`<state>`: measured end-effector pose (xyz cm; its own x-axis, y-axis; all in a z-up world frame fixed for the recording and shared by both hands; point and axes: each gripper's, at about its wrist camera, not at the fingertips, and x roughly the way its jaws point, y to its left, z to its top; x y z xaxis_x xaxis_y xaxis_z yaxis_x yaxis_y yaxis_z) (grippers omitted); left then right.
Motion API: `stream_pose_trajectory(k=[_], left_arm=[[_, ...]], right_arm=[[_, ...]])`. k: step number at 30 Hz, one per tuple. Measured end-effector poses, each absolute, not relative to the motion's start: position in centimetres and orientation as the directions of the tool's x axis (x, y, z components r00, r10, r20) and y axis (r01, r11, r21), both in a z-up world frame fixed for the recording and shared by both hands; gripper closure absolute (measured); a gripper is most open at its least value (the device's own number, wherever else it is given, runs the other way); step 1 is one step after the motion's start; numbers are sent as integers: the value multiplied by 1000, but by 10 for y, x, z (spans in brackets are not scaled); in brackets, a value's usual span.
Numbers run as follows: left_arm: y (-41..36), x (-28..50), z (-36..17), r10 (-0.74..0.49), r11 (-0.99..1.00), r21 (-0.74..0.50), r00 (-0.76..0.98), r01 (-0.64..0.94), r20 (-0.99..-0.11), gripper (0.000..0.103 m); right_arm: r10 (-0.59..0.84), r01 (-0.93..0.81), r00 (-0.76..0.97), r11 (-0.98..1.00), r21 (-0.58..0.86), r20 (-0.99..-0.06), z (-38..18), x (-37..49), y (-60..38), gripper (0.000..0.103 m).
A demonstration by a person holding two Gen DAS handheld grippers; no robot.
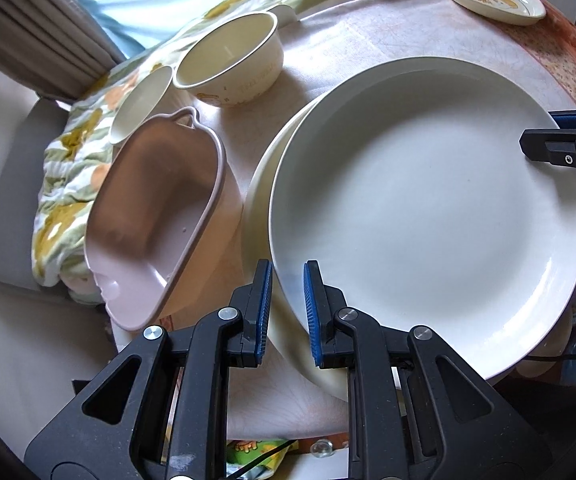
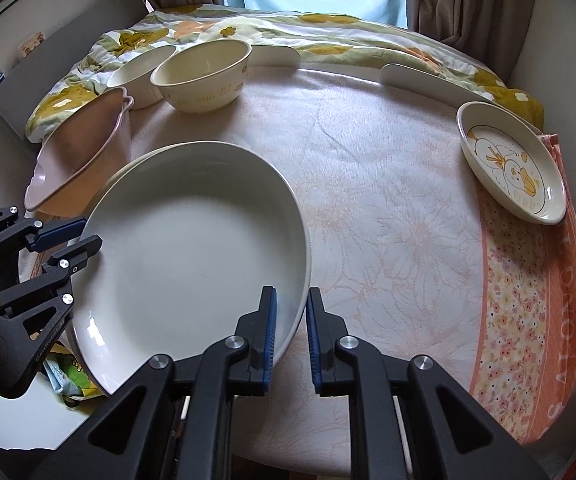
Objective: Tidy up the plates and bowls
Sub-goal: 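Carry the white plate onto the lion plate and open both grippers, then grasp the rim of the small duck-print plate on the orange runner with both grippers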
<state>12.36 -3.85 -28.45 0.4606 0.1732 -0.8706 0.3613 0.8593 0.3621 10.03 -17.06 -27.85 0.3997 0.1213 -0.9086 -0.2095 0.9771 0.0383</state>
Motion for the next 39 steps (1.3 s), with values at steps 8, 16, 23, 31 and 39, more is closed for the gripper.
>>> stream_pose_trajectory(k=[8,16,23,31,39], left_arm=[[-39,118,-285,182,857,375,475,353,-861,89],[-33,116,-283,185,863,376,482,336,-856,89],[-31,115,-281,172,868,362,480,339,-860,89],[-22,118,-223,67,917,260,525,303,-848,89],[-50,130,-138,-162,908,150,660,390,-733,0]], right_arm=[[92,-205,407,979,7,-909,-279,99,-165,89],[72,-198,412,980,-13,-908,-279,98,-162,88],[80,-187,410,982,2,-909,-279,99,-164,88],[154,-157,469,984,90,-870,-244,97,-176,89],[154,-47,636,986,162,-756,-180,76,-227,0]])
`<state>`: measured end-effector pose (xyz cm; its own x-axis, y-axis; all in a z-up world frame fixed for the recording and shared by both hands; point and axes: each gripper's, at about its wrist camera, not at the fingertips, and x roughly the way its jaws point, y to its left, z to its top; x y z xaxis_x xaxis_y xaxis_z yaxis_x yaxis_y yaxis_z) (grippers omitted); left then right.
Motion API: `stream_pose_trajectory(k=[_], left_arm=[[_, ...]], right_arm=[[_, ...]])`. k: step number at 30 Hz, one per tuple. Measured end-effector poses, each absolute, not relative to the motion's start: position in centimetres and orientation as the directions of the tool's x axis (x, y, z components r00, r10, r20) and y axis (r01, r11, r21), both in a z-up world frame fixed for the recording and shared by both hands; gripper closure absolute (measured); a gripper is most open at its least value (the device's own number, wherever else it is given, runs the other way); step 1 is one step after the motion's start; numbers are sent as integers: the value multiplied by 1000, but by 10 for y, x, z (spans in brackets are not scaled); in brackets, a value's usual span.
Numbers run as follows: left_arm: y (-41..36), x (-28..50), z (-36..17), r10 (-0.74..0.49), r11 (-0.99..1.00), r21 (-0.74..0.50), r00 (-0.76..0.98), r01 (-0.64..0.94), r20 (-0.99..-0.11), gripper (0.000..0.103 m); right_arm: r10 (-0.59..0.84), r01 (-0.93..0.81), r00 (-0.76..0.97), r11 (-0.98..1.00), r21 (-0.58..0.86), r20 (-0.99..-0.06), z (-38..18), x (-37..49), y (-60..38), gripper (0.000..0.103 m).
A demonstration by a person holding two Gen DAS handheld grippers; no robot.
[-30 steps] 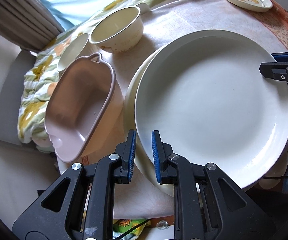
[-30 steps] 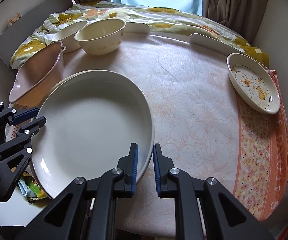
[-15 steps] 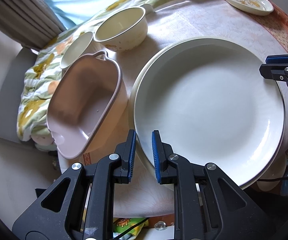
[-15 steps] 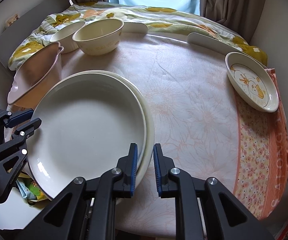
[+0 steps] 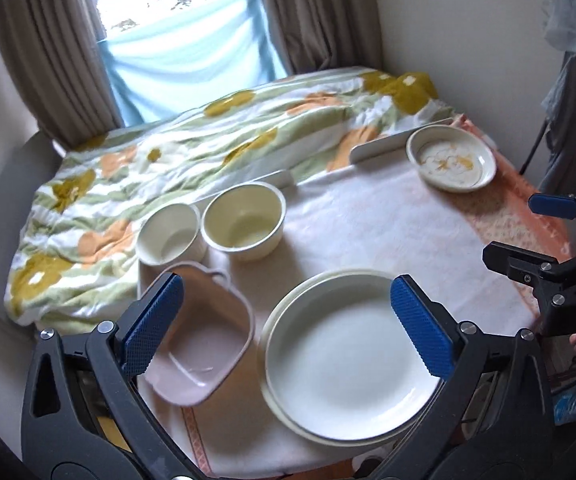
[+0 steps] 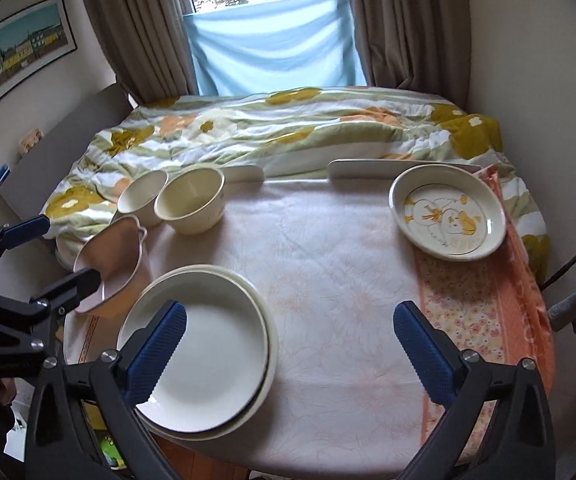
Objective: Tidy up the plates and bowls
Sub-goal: 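Grasp the rim of the small duck-print plate on the orange runner with both grippers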
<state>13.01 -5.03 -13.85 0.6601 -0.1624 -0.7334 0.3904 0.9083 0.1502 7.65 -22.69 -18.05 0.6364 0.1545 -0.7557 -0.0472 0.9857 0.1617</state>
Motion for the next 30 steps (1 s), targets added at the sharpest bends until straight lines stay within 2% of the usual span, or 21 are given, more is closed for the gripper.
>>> stream_pose_trajectory(k=[4,7,11,14,16,18,21,23,25,27,30], left_arm=[[-84,165,-116,-344,851,23,590,525,-731,0],[-115,196,-96,-463,794,-71,524,604,-715,1],[-162,235,-69,-610,698,-226,398,679,-685,1],[-207,263,-74,-599,668,-179,380,723,-705,1],[-237,285,-98,-571,658,-167,342,734,-746,3],[-257,307,-133,-550,657,-195,286,728,-785,18],[-277,337,-189,-487,671,-197,226,714,-844,37],[-287,353,-221,-459,682,-209,188,701,-868,39],[-290,366,-249,-459,685,-247,143,686,-877,40],[-299,378,-271,-456,682,-276,100,677,-884,51],[-310,389,-292,-435,683,-280,68,675,-898,54]], right_arm=[[61,62,645,989,132,-762,-149,63,-270,0],[-36,170,683,979,110,-730,-119,54,-308,0],[-53,277,696,940,199,-716,-97,65,-363,0],[-71,356,678,902,243,-732,-109,81,-394,0],[-62,393,655,879,270,-753,-134,96,-409,0],[-25,419,629,853,312,-777,-166,113,-422,1],[48,441,602,812,383,-797,-212,131,-435,13],[84,459,589,784,418,-804,-238,142,-442,21],[141,463,580,753,468,-802,-262,153,-449,37],[174,468,560,741,482,-810,-281,165,-452,43],[193,458,559,739,495,-806,-296,177,-456,53]])
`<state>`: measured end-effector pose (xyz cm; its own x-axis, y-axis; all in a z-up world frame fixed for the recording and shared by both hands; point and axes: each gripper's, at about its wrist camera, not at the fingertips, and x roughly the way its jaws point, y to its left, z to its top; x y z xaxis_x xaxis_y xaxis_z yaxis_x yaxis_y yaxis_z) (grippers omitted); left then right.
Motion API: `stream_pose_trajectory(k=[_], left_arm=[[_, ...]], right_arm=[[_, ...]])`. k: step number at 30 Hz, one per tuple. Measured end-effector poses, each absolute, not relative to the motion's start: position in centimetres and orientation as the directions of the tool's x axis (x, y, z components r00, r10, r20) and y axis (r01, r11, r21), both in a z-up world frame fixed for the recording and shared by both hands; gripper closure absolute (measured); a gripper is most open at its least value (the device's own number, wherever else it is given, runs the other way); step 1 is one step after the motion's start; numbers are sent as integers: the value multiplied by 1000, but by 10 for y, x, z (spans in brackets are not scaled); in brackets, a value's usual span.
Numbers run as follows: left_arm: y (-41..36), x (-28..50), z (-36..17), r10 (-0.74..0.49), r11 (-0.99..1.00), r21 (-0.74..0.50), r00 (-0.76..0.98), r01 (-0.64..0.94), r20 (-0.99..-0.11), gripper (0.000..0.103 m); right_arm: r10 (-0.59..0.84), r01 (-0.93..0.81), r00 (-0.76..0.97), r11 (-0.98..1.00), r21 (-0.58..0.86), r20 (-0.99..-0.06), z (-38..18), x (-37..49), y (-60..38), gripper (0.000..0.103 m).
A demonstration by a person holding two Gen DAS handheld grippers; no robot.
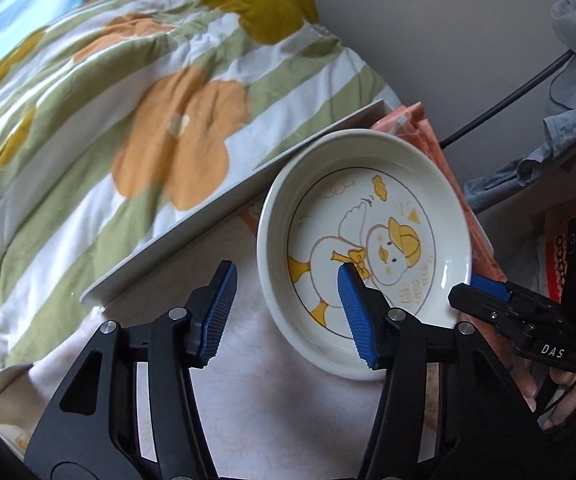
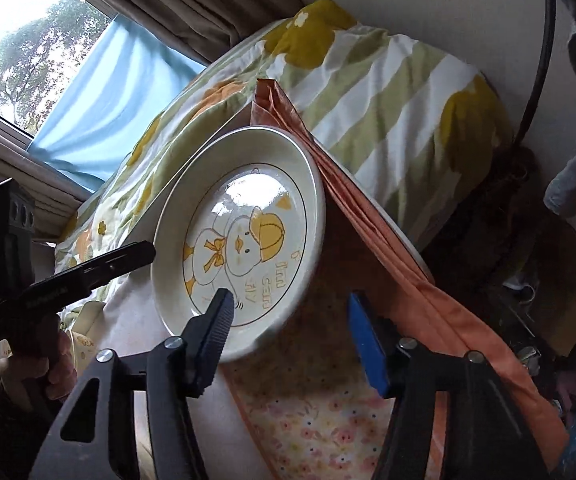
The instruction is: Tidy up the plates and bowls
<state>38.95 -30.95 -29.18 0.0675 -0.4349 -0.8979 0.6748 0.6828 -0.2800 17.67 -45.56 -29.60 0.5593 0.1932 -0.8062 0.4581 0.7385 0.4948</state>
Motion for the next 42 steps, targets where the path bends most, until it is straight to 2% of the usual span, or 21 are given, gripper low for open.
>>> stream_pose_trajectory(k=[1,3,4,9,13,22,29,42], left_arm=[[-313,392,-297,-432,681,-283,58,676,-900,55],[-320,397,-302,-428,675,-286,45,680,-903,69],[-323,399,-304,-422,674,-284,39,682,-906,71],[-331,406,-308,-408,672,-274,36,688,-912,84],[-330,407,-308,-402,675,-258,52,691,-914,88],[-329,404,-301,-379,691,-220,86,688,-922,88],[-322,394,-276,-375,707,-181,145,683,-916,88],[-259,329,-169,-386,787,-128,319,603,-866,89]], right_arm=[[192,453,565,741,496,-803,-298,180,-457,57],[177,446,573,752,486,-800,-298,184,-458,61],[171,445,576,755,482,-799,-298,185,-459,67],[146,473,566,748,465,-811,-302,193,-464,77],[121,492,549,753,437,-827,-303,196,-466,90],[123,462,519,792,399,-846,-301,203,-466,91],[131,425,522,817,390,-843,-285,204,-463,91],[171,275,582,878,391,-795,-198,172,-431,91]])
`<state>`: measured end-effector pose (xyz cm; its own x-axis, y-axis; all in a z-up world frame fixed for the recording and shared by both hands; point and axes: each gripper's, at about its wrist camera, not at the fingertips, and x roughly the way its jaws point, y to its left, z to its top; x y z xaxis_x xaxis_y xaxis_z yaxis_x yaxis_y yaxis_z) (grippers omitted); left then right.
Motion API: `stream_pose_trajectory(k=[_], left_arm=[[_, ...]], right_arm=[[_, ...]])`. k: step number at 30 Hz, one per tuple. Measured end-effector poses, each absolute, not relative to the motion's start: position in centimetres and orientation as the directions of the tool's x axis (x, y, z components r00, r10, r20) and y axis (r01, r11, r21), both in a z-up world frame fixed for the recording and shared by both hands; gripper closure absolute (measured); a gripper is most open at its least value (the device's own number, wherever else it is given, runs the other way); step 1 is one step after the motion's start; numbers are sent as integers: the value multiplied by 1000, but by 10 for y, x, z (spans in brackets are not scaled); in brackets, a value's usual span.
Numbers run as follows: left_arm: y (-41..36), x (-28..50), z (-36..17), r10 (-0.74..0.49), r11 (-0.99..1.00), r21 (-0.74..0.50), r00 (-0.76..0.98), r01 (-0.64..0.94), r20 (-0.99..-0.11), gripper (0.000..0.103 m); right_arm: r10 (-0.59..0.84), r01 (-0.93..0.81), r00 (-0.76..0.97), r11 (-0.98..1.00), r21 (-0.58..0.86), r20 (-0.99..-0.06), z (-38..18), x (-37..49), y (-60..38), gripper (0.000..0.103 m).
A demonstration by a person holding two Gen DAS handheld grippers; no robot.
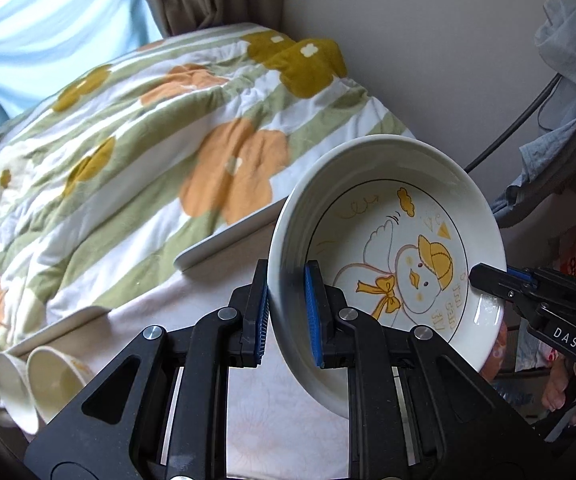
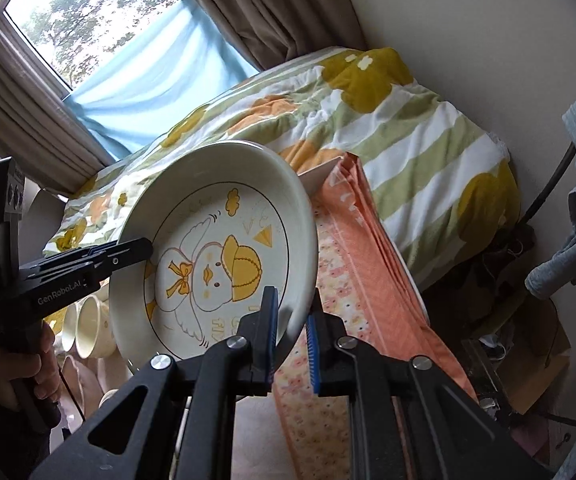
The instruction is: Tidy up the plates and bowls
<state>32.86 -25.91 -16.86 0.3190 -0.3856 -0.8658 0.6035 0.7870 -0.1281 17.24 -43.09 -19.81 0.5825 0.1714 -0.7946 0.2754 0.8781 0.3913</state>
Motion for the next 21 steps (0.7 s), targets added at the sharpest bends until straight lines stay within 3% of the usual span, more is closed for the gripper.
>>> stream_pose_trajectory(k=[11,21], left_arm=[[-139,229,-119,-377,862,-154,407,482,-832,89],[-31,153,-152,-270,951,-168,432,260,-860,89]], right_arm=[[230,113,592,925,362,-772,-144,116,-346,91],[367,-92,499,923,374,-785,-174,101,-270,91]])
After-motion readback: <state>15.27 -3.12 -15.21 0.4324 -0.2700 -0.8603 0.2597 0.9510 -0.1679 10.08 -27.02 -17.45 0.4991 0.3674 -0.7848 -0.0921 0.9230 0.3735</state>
